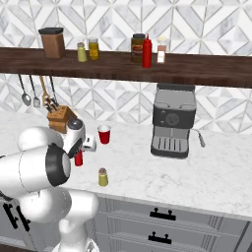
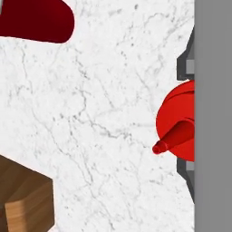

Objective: Put the shaker and condiment bottle from the counter next to their counterparts in the cabinet.

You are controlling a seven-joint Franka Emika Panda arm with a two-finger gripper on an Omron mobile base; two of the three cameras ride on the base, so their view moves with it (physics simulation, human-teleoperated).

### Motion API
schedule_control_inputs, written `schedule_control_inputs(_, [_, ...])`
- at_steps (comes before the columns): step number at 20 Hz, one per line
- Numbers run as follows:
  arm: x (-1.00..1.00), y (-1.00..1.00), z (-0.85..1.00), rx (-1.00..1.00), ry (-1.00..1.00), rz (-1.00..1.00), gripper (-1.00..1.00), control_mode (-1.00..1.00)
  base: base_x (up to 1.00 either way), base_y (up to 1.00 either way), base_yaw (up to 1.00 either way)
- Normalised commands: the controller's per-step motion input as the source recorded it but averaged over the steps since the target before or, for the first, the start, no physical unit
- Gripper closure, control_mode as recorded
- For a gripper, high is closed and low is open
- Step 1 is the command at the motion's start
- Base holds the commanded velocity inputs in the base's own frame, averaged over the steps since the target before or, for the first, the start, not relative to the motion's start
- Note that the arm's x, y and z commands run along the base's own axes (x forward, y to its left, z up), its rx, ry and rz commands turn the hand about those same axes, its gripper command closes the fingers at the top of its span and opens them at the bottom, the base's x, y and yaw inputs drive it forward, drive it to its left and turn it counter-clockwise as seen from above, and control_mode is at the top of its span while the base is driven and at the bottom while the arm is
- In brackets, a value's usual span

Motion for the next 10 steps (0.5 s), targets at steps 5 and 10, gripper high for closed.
schedule_control_inputs(5, [0.0,0.0,0.35,0.0,-0.03,0.0,1.0,-1.0,0.0,0.0,0.0])
schedule_control_inputs(10, [0.0,0.0,1.0,0.0,-0.16,0.01,1.0,-1.0,0.0,0.0,0.0])
